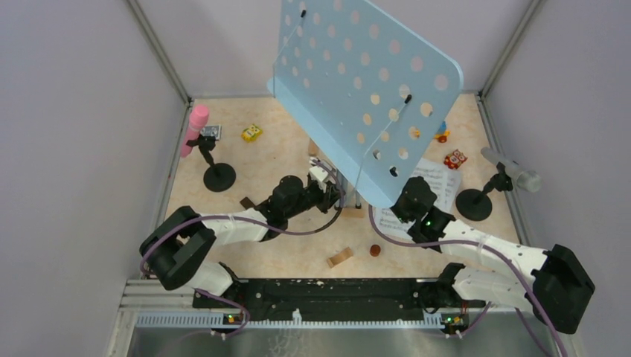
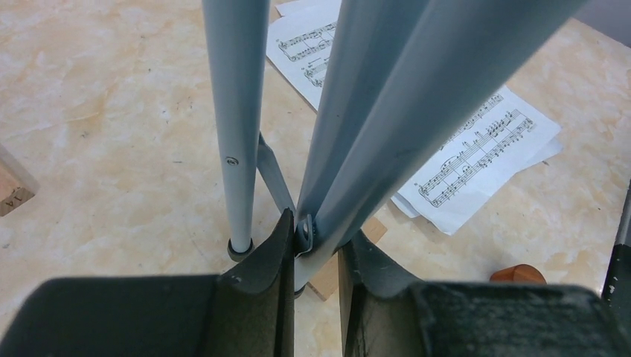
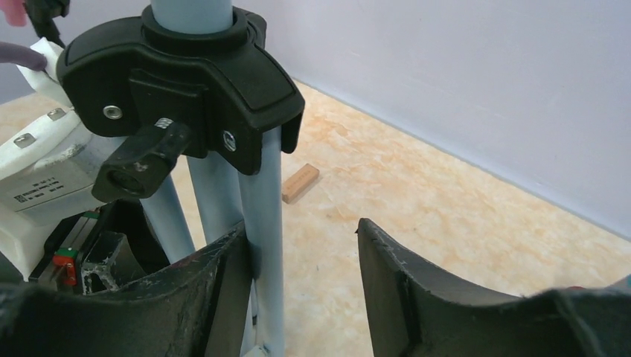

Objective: Pack up the instrument practice props

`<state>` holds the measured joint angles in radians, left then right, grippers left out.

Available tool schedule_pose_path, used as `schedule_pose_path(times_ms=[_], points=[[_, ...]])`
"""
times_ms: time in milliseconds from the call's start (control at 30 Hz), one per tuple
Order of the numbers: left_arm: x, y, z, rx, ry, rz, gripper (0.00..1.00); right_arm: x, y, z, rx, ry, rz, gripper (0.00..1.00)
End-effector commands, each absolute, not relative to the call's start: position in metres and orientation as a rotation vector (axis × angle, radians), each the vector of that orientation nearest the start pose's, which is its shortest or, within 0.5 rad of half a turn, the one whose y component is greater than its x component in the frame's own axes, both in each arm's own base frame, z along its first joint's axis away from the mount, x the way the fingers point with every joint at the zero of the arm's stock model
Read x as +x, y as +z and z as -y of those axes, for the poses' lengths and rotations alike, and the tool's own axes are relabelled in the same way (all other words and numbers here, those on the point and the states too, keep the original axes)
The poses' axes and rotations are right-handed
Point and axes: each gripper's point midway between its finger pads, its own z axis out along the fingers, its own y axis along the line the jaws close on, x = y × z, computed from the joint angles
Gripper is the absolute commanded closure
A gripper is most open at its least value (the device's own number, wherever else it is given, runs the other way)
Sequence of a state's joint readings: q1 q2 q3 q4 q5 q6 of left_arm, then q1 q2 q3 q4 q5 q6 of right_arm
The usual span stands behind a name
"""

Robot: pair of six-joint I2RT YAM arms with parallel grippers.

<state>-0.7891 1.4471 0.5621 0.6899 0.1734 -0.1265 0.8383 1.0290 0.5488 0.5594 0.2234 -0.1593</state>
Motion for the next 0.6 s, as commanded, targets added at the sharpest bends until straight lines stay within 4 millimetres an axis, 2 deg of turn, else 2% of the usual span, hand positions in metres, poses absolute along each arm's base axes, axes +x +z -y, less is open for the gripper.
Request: schedule_pose_path(times_ms=[0,67,200,233,300,333,367,433,467,500,567], points=[[0.293,0.143,0.315,0.516,-0.822,-1.732,1.0,0.281,0.249,-0.231,-0.536,0.248,-1.441,0.48],[0.292,0.144,0.317,0.52,-0.824,-1.729,1.0,0.283,0.244,-0.222,-0.501,0.197,-1.46,0.5],[0.287,0.154,0.326,0.573,-0.864,-1.695,1.0,0.28,0.25,-0.224,-0.466,0.241,-1.402,0.7],[0.284,0.157,0.328,0.597,-0.88,-1.683,0.96,0.277,0.252,-0.229,-0.49,0.271,-1.379,0.75],[0.276,0.161,0.331,0.631,-0.911,-1.662,0.73,0.273,0.255,-0.238,-0.527,0.314,-1.353,0.88],[0.271,0.166,0.331,0.65,-0.93,-1.636,0.56,0.272,0.257,-0.241,-0.533,0.329,-1.346,0.97],[0.266,0.167,0.33,0.663,-0.941,-1.625,0.45,0.272,0.256,-0.243,-0.538,0.338,-1.347,1.0],[0.256,0.171,0.328,0.689,-0.962,-1.595,0.23,0.271,0.257,-0.248,-0.552,0.359,-1.34,1.0],[0.251,0.173,0.324,0.696,-0.97,-1.58,0.08,0.27,0.257,-0.251,-0.566,0.368,-1.335,1.0],[0.246,0.176,0.322,0.707,-0.973,-1.56,0.02,0.269,0.257,-0.254,-0.582,0.378,-1.328,1.0],[0.239,0.179,0.316,0.74,-0.96,-1.526,0.01,0.266,0.259,-0.259,-0.618,0.402,-1.308,1.0]])
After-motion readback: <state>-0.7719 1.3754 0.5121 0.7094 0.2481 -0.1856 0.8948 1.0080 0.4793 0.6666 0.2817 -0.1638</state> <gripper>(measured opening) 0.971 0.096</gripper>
